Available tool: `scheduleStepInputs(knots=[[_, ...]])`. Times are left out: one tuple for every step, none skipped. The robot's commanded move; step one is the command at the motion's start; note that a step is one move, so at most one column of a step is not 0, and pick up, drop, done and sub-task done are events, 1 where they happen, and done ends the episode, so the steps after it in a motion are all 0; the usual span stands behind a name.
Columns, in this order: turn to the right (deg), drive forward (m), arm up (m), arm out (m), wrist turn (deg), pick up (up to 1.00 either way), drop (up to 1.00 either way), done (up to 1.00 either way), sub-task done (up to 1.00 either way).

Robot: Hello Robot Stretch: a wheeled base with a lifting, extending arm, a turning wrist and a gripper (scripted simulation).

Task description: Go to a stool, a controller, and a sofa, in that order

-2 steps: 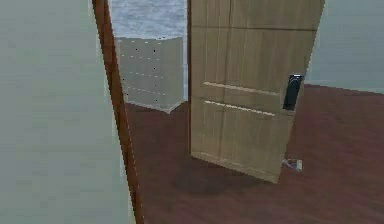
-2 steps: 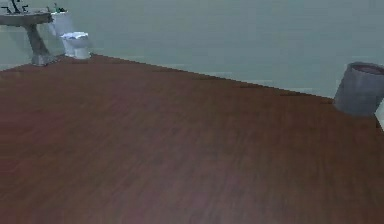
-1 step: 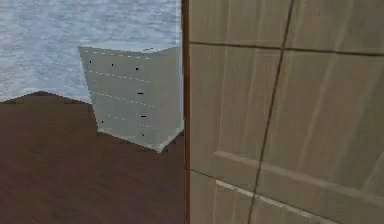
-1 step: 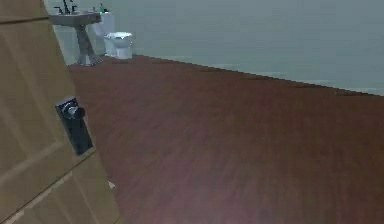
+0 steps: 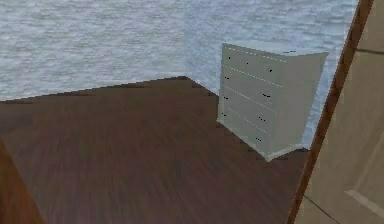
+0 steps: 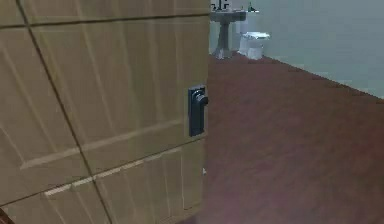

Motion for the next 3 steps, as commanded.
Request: scheduleStepInputs(knots=[[0.0, 0.30, 0.00, 0.00, 0.0, 0.00, 0.00, 0.00, 0.00], [-18.0, 0.00, 0.00, 0.00, 0.0, 0.00, 0.00, 0.00, 0.00], [0.0, 0.15, 0.00, 0.00, 0.0, 0.00, 0.00, 0.00, 0.00]])
